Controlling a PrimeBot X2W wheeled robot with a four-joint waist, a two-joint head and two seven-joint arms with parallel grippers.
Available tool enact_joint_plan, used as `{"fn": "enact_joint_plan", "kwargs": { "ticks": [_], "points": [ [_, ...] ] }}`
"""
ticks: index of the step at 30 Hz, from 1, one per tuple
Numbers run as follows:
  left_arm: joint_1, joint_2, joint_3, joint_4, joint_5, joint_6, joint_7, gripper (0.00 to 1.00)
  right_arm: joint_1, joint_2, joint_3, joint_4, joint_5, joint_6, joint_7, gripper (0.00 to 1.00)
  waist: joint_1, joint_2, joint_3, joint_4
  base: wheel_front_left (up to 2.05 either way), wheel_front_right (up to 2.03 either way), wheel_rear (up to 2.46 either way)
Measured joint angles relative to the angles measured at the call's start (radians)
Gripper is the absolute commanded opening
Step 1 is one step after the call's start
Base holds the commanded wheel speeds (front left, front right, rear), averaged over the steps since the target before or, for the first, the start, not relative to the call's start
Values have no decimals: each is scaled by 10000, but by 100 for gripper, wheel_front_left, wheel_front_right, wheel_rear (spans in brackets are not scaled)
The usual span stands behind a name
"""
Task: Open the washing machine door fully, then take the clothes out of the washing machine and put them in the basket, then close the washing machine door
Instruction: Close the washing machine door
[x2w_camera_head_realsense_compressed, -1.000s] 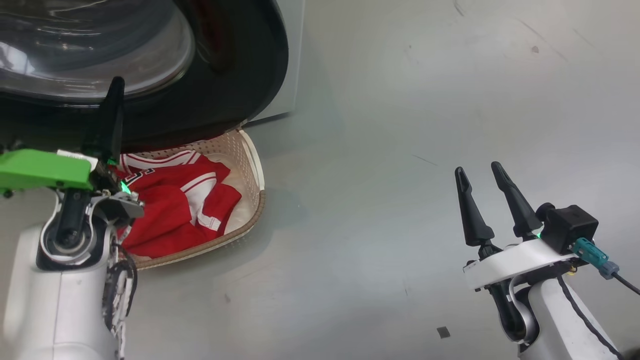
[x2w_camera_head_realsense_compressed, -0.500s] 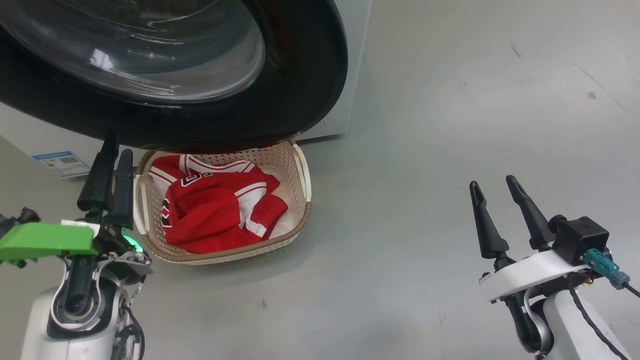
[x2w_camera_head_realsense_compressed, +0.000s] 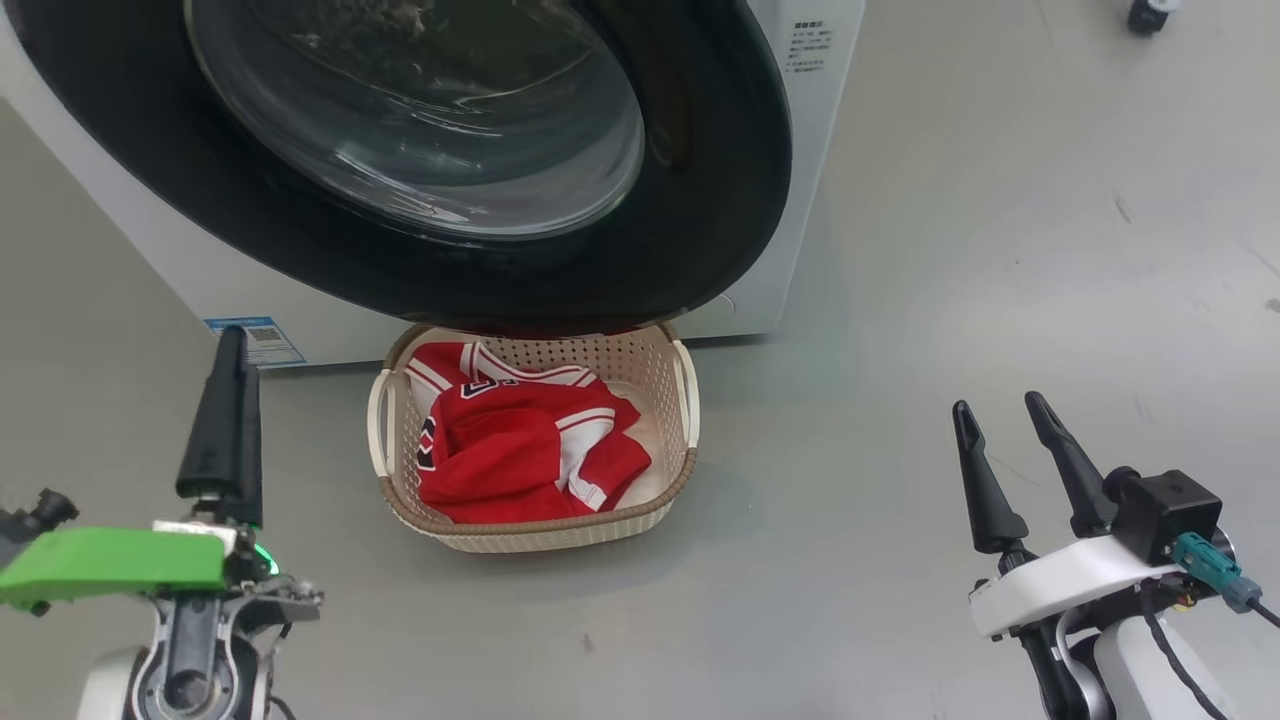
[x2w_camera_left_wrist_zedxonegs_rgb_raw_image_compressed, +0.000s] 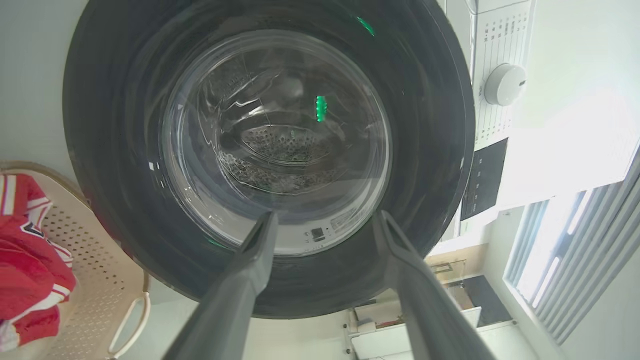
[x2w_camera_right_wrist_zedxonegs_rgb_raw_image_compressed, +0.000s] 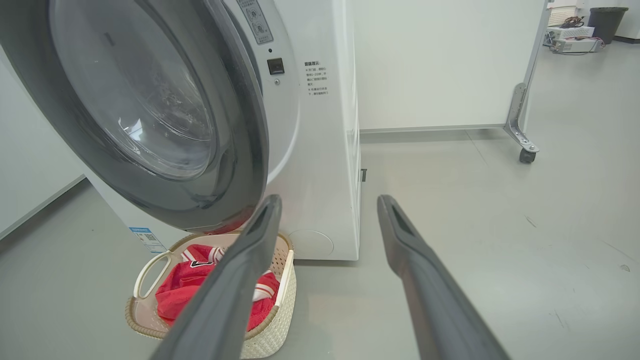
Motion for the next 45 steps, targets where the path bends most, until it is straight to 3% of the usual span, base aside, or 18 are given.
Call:
{"fn": "enact_joint_plan", "kwargs": {
  "ticks": [2,6,9,15,18,21,26,32,45],
  "points": [
    [224,67,-194,-27,1003,0,-245,100,102,0,-13,-10,0,-4,0,100,0,0,-118,129,0,0,0],
    [824,936,-593,328,3448,-2,-857,100,216,-17,-31,-27,0,-82,2,100,0,0,-316,358,0,0,0],
    [1035,1216,-765,370,4732,36,-1373,100,250,-19,-4,-48,-15,-84,2,100,0,0,-469,469,0,0,0],
    [1090,1567,-1206,320,6784,600,-2082,100,362,-23,6,-71,-31,-104,17,100,0,0,-701,603,0,0,0],
    [1323,1983,-1745,301,8370,1127,-2412,100,523,-29,13,-73,-44,-171,31,100,0,0,-894,679,0,0,0],
    [1484,2113,-2150,295,9260,1572,-2552,100,628,-36,15,-92,-46,-219,79,100,0,0,-1034,730,0,0,0],
    [1716,2320,-2673,337,10278,2130,-2564,100,779,-46,48,-123,-48,-259,109,100,0,0,-1246,800,0,0,0],
    [2164,2318,-2907,497,11043,2274,-2564,100,1082,-52,81,-142,-56,-345,174,100,0,0,-1522,849,0,0,0],
    [2669,1933,-2882,550,11559,2380,-2545,100,1555,-65,84,-360,-56,-523,339,100,0,0,-1910,848,0,0,0]
  ]
}}
